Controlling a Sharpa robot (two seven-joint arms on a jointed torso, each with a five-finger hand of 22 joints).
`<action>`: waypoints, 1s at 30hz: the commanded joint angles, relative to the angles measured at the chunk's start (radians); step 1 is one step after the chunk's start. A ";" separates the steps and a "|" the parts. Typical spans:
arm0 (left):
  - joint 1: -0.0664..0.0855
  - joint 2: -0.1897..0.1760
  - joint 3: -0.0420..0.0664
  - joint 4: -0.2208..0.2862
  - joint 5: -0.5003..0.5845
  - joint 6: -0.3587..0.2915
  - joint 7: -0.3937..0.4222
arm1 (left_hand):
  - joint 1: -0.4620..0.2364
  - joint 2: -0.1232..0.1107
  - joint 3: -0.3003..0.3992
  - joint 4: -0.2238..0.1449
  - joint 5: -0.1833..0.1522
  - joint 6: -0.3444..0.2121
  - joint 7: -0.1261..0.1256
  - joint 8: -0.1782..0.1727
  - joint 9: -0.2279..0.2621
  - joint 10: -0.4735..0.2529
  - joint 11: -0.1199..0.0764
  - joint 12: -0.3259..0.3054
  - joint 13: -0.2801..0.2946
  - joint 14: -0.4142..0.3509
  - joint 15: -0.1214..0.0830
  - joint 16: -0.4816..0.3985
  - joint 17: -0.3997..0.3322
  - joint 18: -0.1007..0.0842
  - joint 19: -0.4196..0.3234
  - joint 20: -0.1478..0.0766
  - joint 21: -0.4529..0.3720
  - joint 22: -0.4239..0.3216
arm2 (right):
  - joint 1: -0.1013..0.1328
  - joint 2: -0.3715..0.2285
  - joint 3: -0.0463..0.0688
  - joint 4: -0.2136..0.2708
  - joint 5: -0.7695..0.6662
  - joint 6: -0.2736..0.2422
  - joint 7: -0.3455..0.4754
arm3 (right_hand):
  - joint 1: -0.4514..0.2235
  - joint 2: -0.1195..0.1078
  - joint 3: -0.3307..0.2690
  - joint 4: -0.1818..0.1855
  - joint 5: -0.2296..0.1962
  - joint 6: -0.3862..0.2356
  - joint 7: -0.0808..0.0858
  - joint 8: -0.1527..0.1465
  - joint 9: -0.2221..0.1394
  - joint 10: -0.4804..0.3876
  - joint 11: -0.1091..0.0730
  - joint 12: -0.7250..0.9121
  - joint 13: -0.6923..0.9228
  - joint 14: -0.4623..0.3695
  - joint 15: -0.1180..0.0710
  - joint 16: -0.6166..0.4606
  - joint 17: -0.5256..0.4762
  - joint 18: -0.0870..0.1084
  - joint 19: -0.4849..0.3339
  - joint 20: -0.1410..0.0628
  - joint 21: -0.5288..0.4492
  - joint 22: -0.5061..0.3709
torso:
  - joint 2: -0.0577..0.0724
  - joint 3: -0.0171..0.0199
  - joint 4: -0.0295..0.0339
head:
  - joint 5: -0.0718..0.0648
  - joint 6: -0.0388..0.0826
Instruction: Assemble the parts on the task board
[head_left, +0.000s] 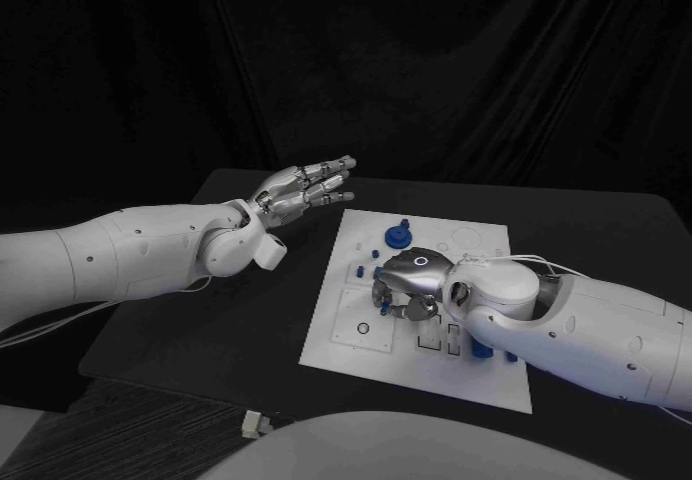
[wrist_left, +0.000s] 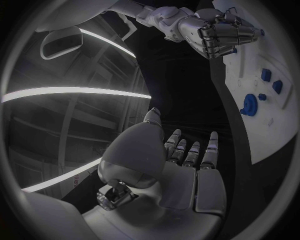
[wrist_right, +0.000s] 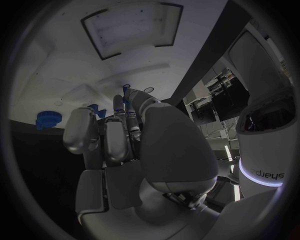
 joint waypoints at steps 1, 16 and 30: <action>-0.001 0.000 0.001 0.001 0.008 0.010 0.100 | 0.004 0.007 -0.003 0.005 0.001 0.005 0.005 0.006 0.001 0.002 0.008 0.003 -0.001 -0.005 -0.004 0.002 0.000 0.017 -0.003 0.001 -0.003 0.001 | -0.004 0.002 0.001 -0.002 -0.006 0.014 -0.009 | 0.009 -0.001 0.004 -0.001 0.006 -0.002 0.007 -0.005 0.001 0.008 -0.001 -0.006 0.001 0.008 0.004 0.000 -0.001 0.016 -0.001 0.003 -0.005 0.149 | 0.000 0.0003 0.0000 | 0.002 0.000; -0.002 -0.001 0.001 -0.002 0.008 0.013 0.095 | 0.006 0.009 -0.002 0.005 0.002 0.006 0.005 0.006 0.001 0.002 0.008 0.003 -0.001 -0.005 -0.004 0.002 0.000 0.017 -0.001 0.001 -0.002 0.004 | -0.007 0.003 0.001 -0.004 -0.006 0.031 -0.011 | 0.009 -0.001 0.008 -0.004 0.007 -0.004 0.009 -0.009 0.000 0.006 0.001 -0.009 -0.001 0.005 0.006 -0.003 -0.005 0.017 -0.003 0.004 -0.010 0.148 | 0.000 0.0003 0.0000 | 0.003 0.000; -0.002 -0.001 0.001 -0.003 0.008 0.014 0.091 | 0.006 0.010 -0.001 0.005 0.002 0.009 0.006 0.006 0.002 0.001 0.008 0.002 -0.001 -0.005 -0.004 0.002 0.000 0.018 0.001 0.001 -0.001 0.008 | -0.008 0.002 0.001 0.000 -0.006 0.043 -0.014 | 0.006 -0.002 0.010 -0.005 0.007 -0.007 0.011 -0.013 -0.002 0.003 0.003 -0.013 -0.002 0.003 0.008 -0.005 -0.008 0.018 -0.006 0.005 -0.015 0.147 | 0.000 -0.0001 -0.0004 | 0.004 0.000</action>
